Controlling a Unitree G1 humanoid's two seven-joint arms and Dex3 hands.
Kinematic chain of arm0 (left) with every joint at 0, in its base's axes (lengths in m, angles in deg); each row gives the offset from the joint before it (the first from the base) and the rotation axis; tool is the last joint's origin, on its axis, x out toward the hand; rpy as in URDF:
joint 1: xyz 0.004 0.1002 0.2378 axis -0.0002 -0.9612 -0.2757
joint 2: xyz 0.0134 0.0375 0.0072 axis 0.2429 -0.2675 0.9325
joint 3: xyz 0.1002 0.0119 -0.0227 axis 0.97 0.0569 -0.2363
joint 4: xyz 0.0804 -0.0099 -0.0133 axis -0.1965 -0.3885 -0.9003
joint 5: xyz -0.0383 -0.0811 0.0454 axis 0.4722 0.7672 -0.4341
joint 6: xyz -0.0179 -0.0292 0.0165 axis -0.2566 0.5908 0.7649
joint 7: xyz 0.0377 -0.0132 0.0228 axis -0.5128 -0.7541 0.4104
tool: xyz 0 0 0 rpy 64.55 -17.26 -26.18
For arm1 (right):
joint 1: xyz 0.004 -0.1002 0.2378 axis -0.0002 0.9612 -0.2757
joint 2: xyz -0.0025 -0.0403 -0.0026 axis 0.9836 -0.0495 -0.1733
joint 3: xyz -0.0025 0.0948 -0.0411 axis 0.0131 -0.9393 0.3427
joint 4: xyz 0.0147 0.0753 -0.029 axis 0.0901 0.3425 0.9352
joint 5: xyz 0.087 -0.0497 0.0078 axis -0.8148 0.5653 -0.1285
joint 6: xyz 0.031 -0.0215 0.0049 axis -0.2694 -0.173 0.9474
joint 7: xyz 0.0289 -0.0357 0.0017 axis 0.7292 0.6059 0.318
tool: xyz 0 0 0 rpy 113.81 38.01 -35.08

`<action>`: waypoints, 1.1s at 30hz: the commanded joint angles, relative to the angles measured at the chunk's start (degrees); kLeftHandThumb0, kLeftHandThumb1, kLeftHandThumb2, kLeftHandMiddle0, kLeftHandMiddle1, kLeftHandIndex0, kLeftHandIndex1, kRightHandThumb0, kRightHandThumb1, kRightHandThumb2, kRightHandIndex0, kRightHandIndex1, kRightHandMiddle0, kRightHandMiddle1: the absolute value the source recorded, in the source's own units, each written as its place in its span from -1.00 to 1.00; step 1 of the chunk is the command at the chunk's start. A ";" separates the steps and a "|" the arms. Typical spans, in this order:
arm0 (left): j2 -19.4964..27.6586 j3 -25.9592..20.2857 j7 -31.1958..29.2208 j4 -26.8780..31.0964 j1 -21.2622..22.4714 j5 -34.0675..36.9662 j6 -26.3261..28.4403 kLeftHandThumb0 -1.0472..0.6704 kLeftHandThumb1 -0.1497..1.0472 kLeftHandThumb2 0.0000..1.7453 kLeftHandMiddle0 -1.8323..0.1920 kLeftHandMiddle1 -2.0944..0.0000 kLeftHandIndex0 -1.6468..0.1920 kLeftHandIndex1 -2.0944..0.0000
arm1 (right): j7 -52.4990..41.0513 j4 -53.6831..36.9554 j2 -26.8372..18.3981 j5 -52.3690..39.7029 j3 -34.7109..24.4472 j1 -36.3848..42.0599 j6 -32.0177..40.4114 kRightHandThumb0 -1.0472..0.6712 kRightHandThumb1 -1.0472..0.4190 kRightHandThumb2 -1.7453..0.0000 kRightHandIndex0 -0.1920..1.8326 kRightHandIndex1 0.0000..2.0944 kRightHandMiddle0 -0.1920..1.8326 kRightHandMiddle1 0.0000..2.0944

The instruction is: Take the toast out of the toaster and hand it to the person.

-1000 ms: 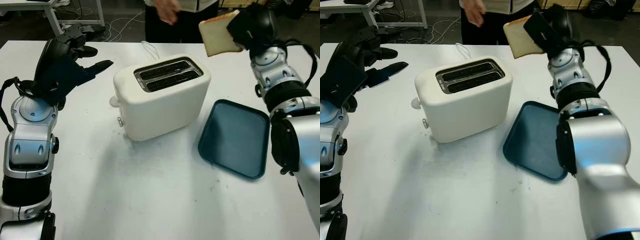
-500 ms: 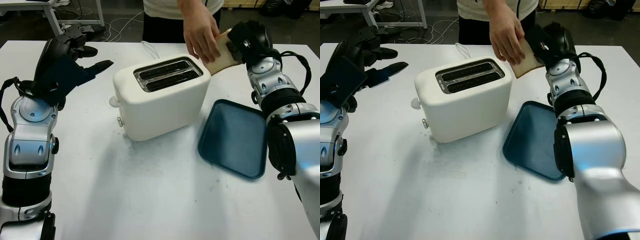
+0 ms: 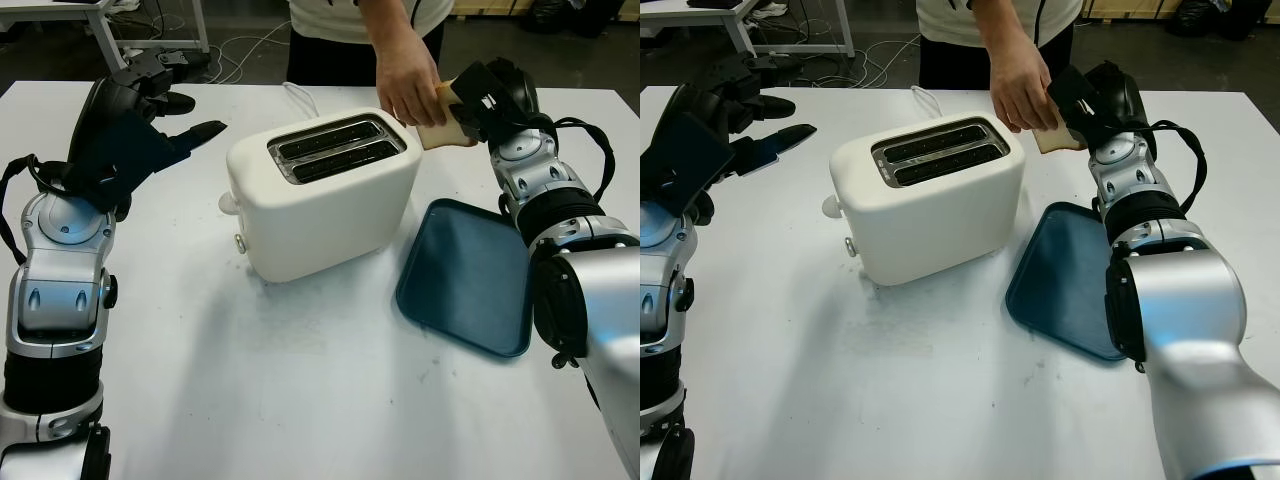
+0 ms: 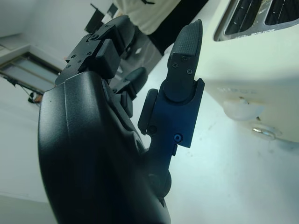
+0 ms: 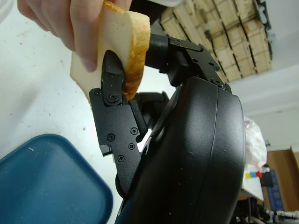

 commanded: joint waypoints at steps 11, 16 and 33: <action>0.52 -0.08 -0.18 0.30 -0.18 -0.24 0.19 -0.36 0.79 -0.90 0.63 0.14 0.38 0.62 | -2.27 -0.75 0.32 0.10 0.55 -0.76 -3.05 -0.25 -0.83 0.63 -0.28 0.67 -0.40 0.37; 0.60 -0.38 -0.18 0.17 -0.50 -0.13 -0.20 -0.36 0.79 -0.90 0.63 0.14 0.38 0.63 | -2.70 -1.95 -0.42 0.52 1.54 -0.46 -6.45 -0.41 -0.83 0.64 -0.15 -0.16 -0.11 -0.50; -2.43 -3.34 1.17 3.43 -4.42 2.75 1.97 -0.32 0.79 -0.85 0.66 0.19 0.40 0.66 | -9.99 -47.60 3.11 -14.98 -6.61 32.29 -10.84 -0.36 -0.83 0.46 -0.70 -0.64 -0.56 -1.00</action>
